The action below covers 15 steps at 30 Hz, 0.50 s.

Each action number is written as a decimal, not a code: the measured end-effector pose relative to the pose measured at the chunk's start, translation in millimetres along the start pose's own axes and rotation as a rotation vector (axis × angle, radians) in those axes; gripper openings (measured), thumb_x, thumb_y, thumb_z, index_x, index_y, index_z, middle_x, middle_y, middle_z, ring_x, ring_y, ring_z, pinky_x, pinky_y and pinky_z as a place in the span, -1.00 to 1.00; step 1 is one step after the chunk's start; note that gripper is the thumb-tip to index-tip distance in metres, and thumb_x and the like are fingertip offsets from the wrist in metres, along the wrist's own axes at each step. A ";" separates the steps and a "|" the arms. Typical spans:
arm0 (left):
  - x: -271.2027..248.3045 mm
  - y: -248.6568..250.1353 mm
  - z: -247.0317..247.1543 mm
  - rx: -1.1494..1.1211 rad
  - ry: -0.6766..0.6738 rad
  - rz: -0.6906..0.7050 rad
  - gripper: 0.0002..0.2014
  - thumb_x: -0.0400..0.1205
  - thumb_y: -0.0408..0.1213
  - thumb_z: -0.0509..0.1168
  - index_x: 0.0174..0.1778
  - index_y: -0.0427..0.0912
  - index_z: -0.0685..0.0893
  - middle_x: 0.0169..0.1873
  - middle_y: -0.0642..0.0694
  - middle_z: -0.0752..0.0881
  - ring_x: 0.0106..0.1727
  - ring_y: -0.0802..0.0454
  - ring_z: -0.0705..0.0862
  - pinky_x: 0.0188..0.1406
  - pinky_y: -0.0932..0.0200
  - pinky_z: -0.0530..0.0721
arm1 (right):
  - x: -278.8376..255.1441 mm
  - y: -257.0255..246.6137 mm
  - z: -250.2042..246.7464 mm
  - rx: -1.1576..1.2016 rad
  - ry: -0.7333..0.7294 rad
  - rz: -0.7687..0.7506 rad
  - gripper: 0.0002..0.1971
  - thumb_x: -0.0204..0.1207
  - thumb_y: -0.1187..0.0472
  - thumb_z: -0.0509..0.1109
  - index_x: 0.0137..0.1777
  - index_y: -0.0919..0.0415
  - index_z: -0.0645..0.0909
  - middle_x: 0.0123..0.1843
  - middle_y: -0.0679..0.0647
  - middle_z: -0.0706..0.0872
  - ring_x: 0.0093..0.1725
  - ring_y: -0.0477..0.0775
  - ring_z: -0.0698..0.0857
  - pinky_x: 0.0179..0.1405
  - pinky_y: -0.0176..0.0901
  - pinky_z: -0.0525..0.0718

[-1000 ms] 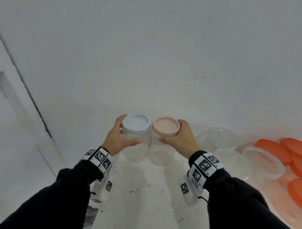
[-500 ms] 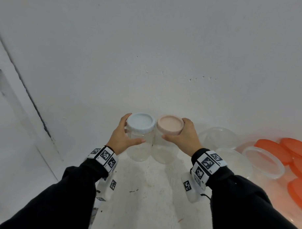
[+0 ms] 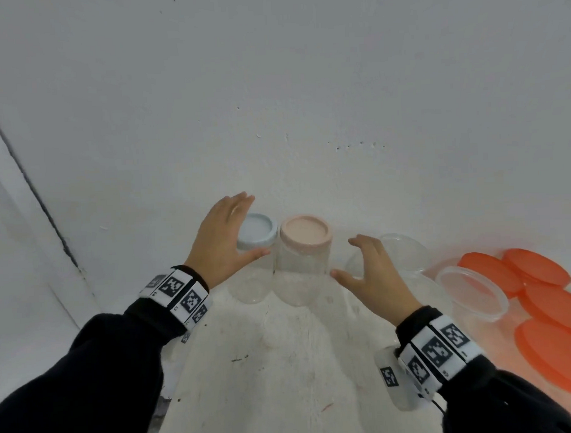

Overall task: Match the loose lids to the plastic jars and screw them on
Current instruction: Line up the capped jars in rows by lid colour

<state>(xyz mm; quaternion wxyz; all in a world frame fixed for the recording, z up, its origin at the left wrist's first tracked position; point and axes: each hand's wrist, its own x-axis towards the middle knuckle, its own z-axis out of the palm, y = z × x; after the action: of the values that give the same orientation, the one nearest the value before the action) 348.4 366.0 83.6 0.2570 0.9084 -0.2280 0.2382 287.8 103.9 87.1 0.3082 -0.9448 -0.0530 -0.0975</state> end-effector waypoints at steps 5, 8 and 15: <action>17.0 24.5 12.4 0.308 -0.225 0.137 -0.22 0.48 0.32 0.17 0.56 -0.03 0.31 0.60 -0.07 0.19 0.62 -0.18 0.08 0.50 -0.33 0.16 | -29.7 39.9 -14.3 -0.495 -0.059 0.139 -0.31 0.54 -0.17 0.29 0.56 0.15 0.22 0.64 0.13 0.12 0.62 0.16 0.10 0.56 0.13 0.14; 21.9 31.7 23.2 0.384 -0.308 0.126 -0.31 0.57 0.21 0.20 0.58 0.03 0.23 0.63 -0.01 0.08 0.64 -0.09 -0.03 0.56 -0.28 0.01 | -47.9 56.8 -21.6 -0.567 -0.119 0.162 -0.26 0.58 -0.18 0.22 0.64 0.07 0.00 0.68 0.09 -0.02 0.66 0.16 -0.03 0.57 0.20 0.05; 25.9 29.9 34.3 0.223 -0.264 0.094 -0.47 0.56 0.11 0.29 0.43 0.00 0.49 0.54 -0.03 0.36 0.56 -0.04 0.26 0.49 -0.16 0.26 | -93.6 45.8 -26.0 -0.452 -0.219 0.003 -0.27 0.58 -0.13 0.26 0.64 -0.07 -0.01 0.69 -0.05 -0.08 0.66 0.03 -0.13 0.60 0.07 -0.14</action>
<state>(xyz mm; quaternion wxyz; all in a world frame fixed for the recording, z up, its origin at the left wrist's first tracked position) 363.4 315.9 82.6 0.1113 0.9429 -0.2743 0.1526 199.9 47.9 61.1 0.0817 -0.9947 -0.0616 -0.0037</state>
